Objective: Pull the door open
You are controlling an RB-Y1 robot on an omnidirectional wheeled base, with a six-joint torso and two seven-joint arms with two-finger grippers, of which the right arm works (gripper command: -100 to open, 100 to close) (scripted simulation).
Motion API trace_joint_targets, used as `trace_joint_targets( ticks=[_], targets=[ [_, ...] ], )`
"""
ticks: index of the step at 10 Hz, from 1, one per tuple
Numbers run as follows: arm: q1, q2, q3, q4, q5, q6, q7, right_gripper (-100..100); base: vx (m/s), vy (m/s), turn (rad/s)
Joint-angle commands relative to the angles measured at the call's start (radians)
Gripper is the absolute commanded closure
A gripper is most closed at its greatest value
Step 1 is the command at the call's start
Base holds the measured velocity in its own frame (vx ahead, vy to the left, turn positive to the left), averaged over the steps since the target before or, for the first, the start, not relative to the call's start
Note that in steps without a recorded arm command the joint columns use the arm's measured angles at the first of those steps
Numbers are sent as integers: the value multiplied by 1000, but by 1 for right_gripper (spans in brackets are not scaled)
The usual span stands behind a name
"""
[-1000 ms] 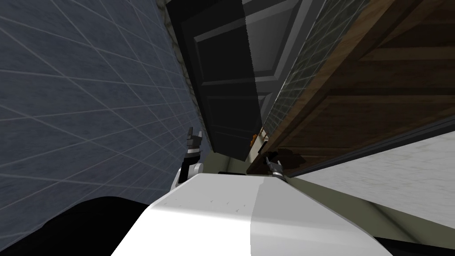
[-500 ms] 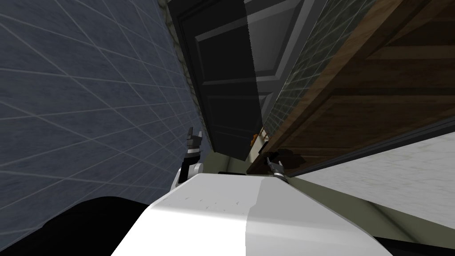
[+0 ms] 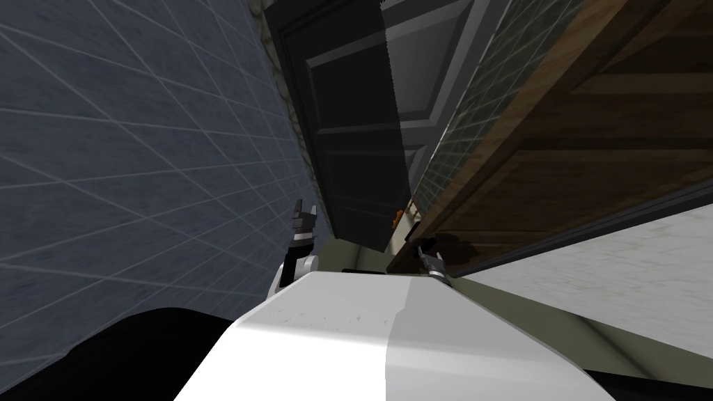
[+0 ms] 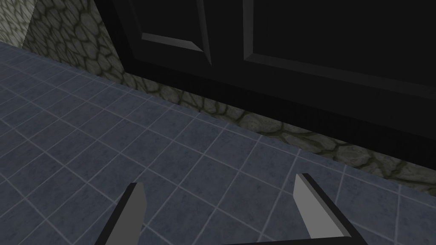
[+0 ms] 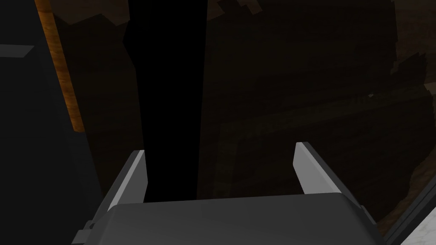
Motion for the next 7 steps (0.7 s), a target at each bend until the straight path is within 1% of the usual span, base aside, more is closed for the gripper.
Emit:
trace_joint_targets(
  ticks=[1,3,7],
  targets=[
    [12,-26,-29,26,-15,15,7,100,-37,10,-24],
    [15,-27,-32,29,-16,15,7,100,-52,1,4],
    [15,-27,-32,29,-16,15,7,100,-10,-2,-4]
  ],
)
